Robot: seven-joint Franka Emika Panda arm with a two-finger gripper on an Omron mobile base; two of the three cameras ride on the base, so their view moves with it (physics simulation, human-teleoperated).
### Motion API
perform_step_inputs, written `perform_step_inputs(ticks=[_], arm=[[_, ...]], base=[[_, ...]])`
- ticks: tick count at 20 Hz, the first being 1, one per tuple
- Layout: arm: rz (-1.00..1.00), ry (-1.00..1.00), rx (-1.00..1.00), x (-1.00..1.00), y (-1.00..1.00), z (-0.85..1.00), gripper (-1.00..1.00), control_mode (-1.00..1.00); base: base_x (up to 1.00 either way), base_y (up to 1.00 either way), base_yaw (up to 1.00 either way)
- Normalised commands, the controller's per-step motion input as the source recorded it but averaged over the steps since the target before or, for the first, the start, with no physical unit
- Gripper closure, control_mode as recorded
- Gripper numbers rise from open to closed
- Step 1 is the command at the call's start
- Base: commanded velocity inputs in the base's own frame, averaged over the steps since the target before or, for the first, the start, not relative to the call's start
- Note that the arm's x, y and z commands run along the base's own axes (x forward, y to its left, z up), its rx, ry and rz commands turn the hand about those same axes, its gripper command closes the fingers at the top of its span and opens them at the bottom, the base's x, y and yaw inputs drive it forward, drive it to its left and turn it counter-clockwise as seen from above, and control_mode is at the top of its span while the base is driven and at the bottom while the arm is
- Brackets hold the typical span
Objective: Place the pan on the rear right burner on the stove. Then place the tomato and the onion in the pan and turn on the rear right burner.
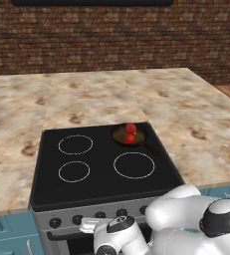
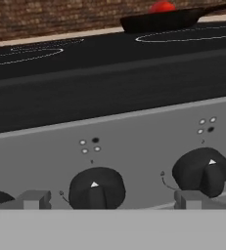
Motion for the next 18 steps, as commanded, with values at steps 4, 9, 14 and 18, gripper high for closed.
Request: perform_step_inputs(ticks=[4,9,14,18], arm=[[0.0,0.0,-0.01,0.13,0.0,-0.08,-1.0,-1.0],[0.0,0.0,-0.03,0.11,0.0,-0.09,-1.0,-1.0],[0.0,0.0,-0.01,0.12,0.0,-0.16,-1.0,-1.0],[0.0,0.0,-0.01,0.09,0.0,-0.18,-1.0,-1.0]], base=[[0.0,0.0,0.0],[0.0,0.0,0.0],[0.0,0.0,0.0],[0.0,0.0,0.0]])
